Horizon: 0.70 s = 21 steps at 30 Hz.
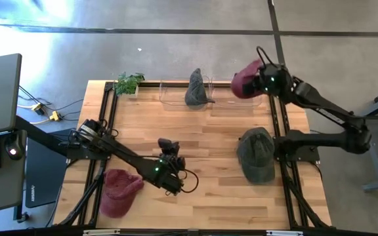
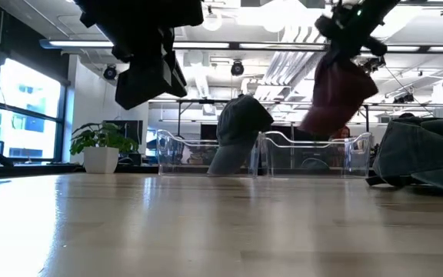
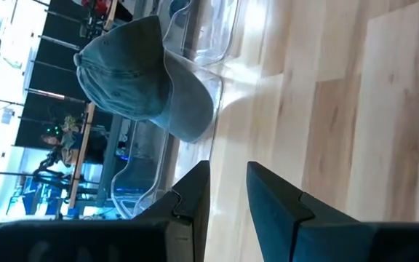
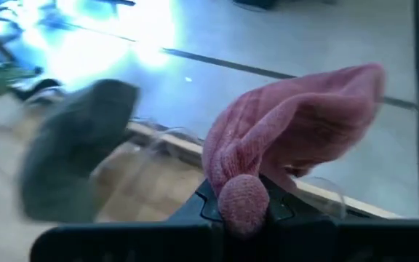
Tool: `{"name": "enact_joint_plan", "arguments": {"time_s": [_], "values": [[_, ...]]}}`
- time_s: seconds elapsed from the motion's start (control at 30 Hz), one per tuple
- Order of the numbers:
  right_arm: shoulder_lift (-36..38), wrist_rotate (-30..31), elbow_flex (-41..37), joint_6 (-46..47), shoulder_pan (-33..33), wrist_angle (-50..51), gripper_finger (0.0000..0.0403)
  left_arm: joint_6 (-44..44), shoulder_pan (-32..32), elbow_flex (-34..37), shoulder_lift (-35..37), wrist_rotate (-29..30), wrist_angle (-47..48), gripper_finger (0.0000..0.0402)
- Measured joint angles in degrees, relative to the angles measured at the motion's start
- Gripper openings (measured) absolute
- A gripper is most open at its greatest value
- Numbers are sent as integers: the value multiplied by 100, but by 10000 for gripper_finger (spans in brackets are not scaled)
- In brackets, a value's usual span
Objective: Pick & Place hat
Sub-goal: Put the right red cap into the right transparent bin
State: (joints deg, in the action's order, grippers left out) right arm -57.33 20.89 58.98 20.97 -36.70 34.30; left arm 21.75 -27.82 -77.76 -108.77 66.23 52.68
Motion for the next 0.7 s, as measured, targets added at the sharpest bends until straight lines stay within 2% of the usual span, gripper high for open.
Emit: {"name": "enact_joint_plan", "arguments": {"time_s": [0.2,0.33,0.6,0.7], "values": [[-614,-168,1,240,-564,-68,15,78,-84,0,0,1,-1,85],[-1105,188,252,382,-621,280,15,122,-69,0,0,-123,-16,85],[-2115,929,1683,1017,-603,2492,15,176,-71,0,0,-36,-21,85],[-2529,1058,2049,1275,-515,2889,15,216,-71,0,0,15,-19,85]]}}
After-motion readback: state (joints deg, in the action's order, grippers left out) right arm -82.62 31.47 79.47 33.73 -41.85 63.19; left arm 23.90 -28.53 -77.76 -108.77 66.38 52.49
